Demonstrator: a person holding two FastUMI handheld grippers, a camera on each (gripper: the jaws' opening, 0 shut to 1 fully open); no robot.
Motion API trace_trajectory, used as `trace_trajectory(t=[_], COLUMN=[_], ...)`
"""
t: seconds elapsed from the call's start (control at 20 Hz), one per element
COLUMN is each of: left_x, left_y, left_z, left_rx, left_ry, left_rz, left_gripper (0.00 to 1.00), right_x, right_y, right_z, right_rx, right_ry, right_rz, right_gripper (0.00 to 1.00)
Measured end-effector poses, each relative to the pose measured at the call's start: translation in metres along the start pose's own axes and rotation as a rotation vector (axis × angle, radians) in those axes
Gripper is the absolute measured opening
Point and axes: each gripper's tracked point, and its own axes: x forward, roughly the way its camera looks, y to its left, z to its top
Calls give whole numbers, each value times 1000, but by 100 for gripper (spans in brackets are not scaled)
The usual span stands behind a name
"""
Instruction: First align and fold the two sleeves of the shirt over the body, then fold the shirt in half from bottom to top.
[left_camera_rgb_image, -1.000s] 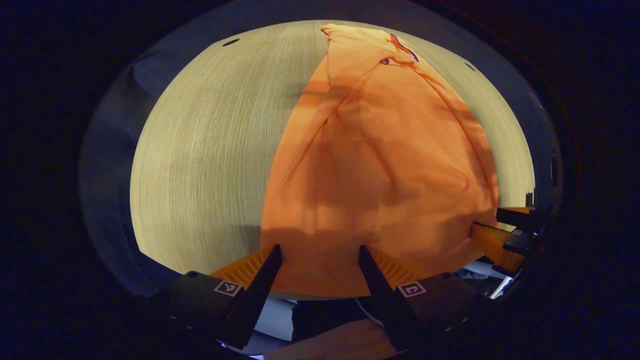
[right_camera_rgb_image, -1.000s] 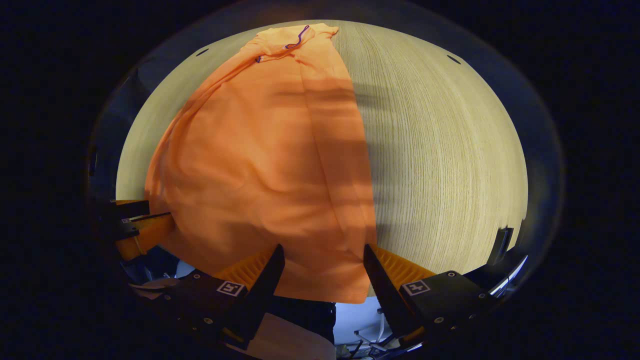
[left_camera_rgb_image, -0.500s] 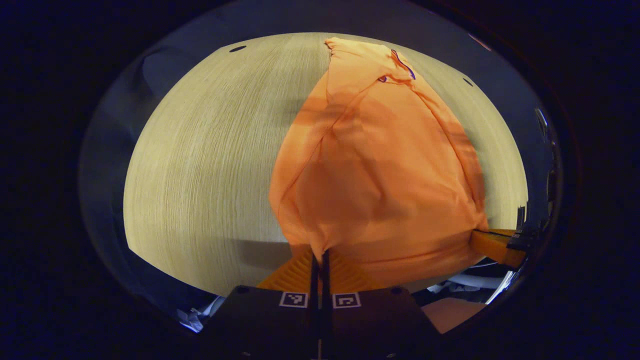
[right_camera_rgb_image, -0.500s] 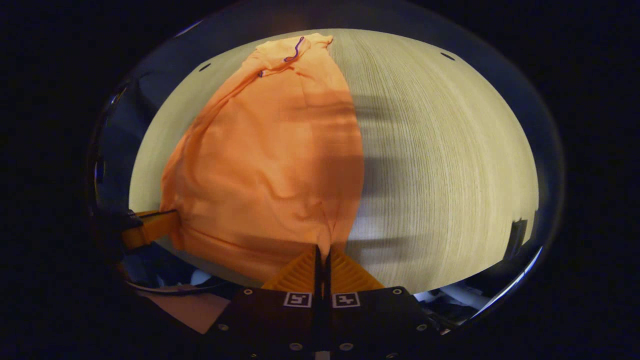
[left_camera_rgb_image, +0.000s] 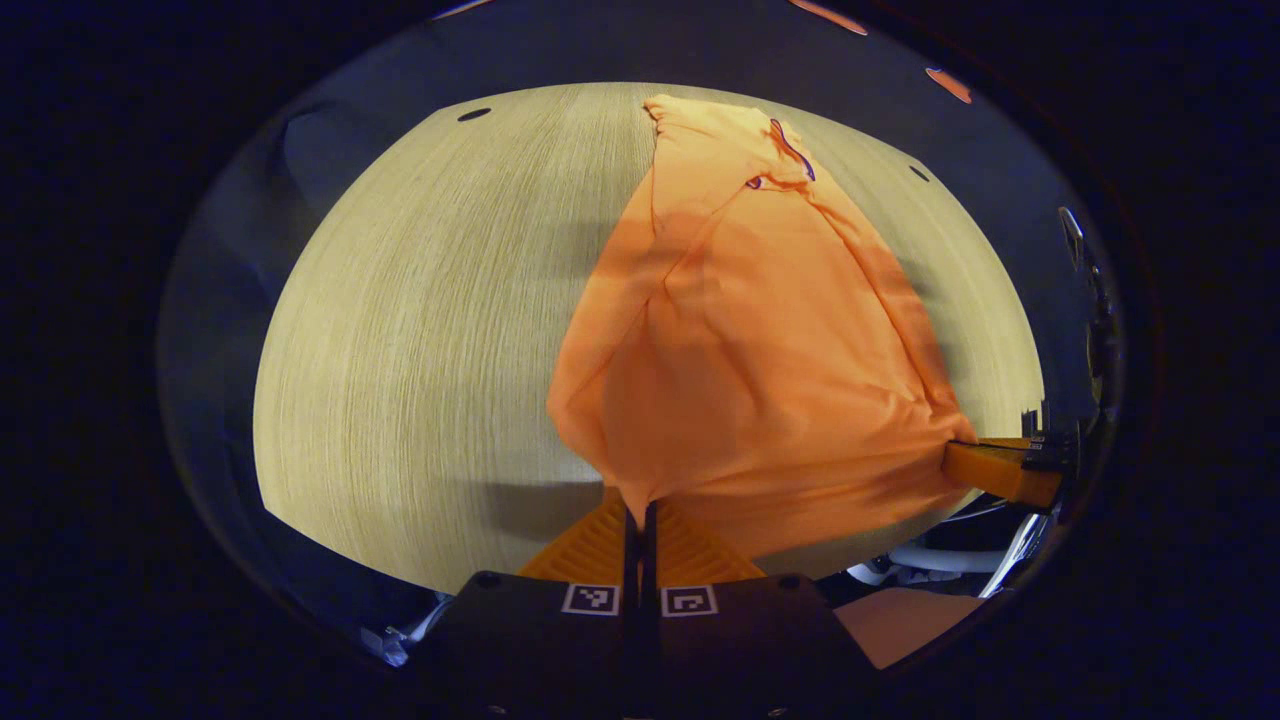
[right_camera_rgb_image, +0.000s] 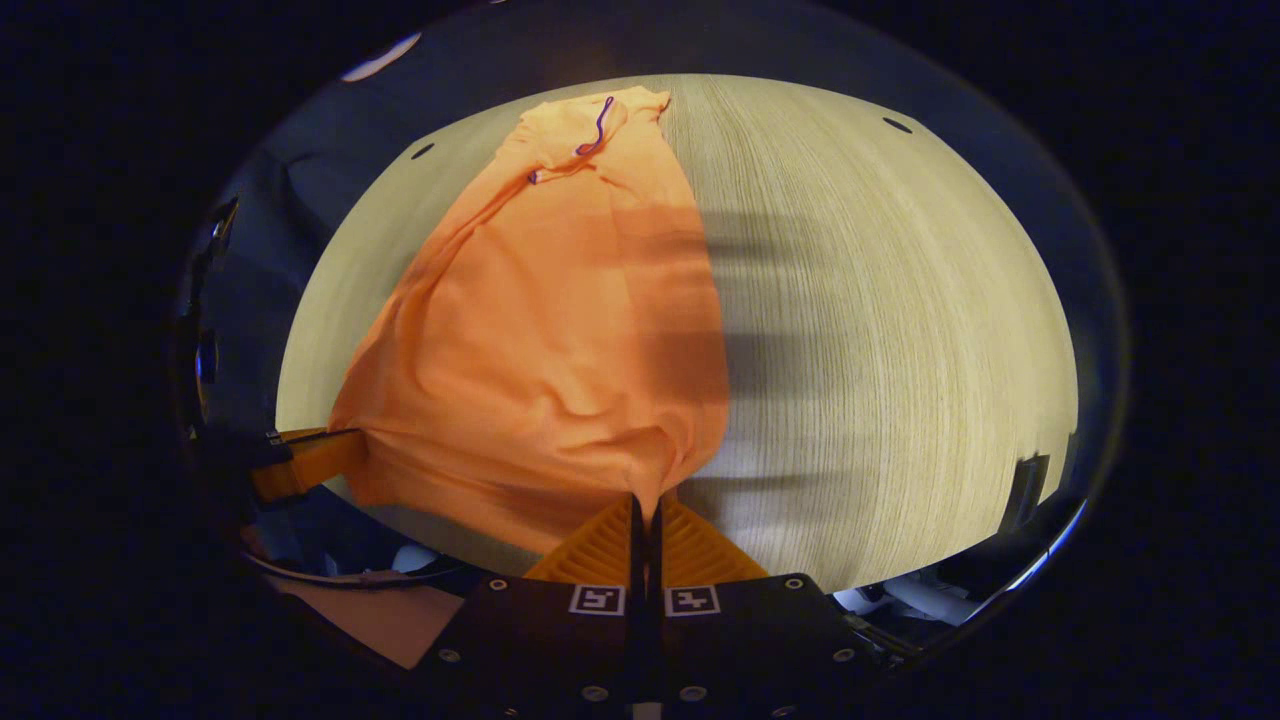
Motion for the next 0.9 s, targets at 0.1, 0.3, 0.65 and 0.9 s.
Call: trace_trajectory(t=[0.1,0.3,0.65,0.9], left_x=[-7,-22,-25,-31], left_y=[2,4,9,24], left_z=[13,51,125,196], left_rx=[15,10,7,5], left_ry=[-29,-99,-202,-273], left_rz=[8,10,10,3], left_gripper=[1,1,1,1], right_x=[-9,-27,-45,-52], right_y=[4,6,6,10], right_z=[12,49,121,180], right_rx=[-24,-56,-37,-60], right_ry=[-14,-82,-196,-266], right_rz=[14,27,36,44], right_gripper=[0,0,0,0])
